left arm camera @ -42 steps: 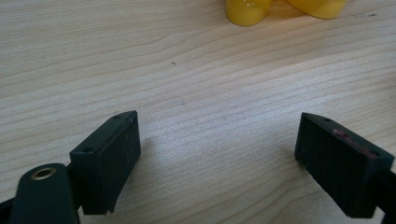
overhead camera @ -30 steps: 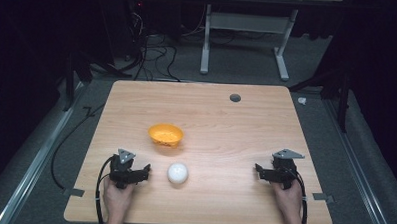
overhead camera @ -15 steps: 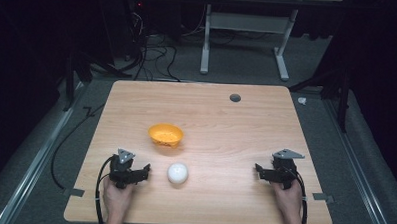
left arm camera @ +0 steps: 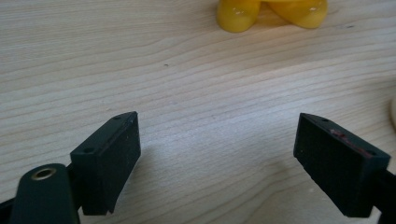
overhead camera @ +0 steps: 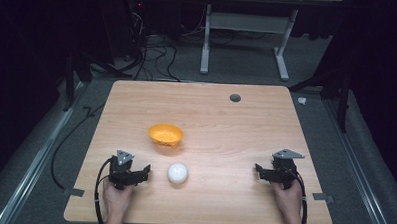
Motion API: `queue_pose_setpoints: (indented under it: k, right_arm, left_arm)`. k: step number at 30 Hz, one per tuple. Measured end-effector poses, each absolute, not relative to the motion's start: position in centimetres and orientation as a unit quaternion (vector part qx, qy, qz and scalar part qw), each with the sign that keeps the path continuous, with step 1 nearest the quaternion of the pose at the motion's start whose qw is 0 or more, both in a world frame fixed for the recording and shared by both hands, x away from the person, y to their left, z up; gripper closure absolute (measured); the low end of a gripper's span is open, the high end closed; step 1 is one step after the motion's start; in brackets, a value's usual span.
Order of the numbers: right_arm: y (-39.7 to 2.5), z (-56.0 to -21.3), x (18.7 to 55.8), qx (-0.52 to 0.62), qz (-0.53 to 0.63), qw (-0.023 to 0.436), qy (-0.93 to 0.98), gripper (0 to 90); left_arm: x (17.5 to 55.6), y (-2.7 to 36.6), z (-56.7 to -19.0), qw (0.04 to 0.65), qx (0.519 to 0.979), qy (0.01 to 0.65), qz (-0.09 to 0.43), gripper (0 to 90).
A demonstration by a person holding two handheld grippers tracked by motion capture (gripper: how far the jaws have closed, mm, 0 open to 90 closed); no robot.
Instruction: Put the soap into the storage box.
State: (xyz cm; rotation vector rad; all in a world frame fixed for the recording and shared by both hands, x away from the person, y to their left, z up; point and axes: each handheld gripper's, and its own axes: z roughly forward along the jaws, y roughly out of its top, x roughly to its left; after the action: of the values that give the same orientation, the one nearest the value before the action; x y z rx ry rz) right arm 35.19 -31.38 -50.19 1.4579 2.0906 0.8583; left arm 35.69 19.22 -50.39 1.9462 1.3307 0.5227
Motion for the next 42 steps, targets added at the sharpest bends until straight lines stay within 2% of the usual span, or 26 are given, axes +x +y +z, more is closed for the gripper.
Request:
queue_pose_setpoints:
  k: [13,27,42]
  right_arm:
    - [-31.4,-50.2,35.2,0.528,0.311,0.224,0.758,19.7]
    - [-31.4,-50.2,35.2,0.528,0.311,0.224,0.758,19.6]
    - [-31.4,-50.2,35.2,0.526,0.311,0.225,0.758,19.6]
  left_arm:
    - [34.7,18.7,-48.8,0.387,0.756,0.498,0.175,17.2]
    - [33.9,17.1,-47.4,0.411,0.774,0.454,0.163,14.7]
    - [34.1,14.3,-47.3,0.406,0.799,0.42,0.143,14.3]
